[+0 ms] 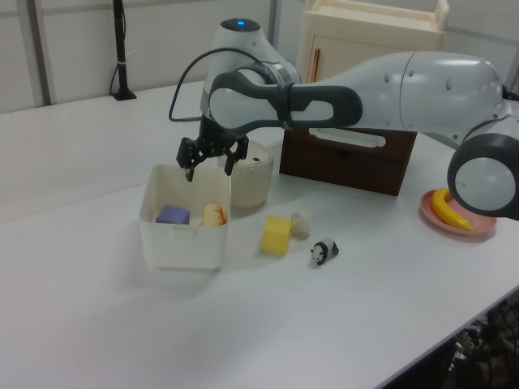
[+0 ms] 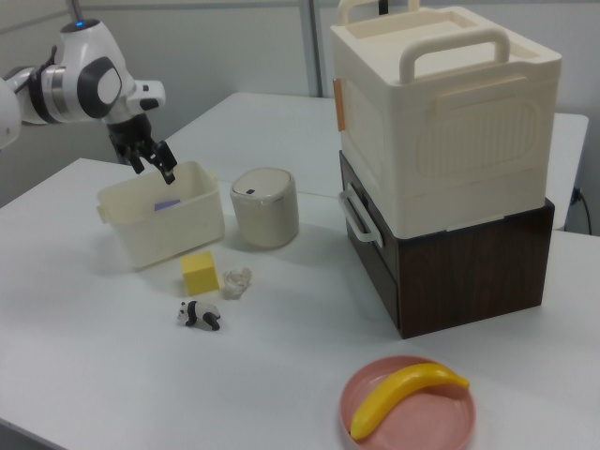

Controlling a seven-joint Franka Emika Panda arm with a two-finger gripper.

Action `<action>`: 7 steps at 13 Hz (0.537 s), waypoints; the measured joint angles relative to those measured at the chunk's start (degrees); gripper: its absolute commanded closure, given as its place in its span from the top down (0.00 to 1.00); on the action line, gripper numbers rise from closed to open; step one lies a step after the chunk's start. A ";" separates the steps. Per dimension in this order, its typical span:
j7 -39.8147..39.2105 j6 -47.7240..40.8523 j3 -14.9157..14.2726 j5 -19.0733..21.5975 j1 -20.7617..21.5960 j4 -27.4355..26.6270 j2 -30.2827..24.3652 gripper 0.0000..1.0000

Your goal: Put the bread in the basket

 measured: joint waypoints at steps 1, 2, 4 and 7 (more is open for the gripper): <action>0.00 -1.00 -0.10 0.00 -0.05 -0.13 -1.28 1.00; 0.00 -3.53 -0.16 0.00 -0.08 -0.19 -2.82 1.00; -0.95 -10.04 -0.47 -0.01 -0.27 -0.16 -6.04 1.00; -5.42 -22.00 -0.62 -0.02 -1.91 -0.24 -12.44 1.00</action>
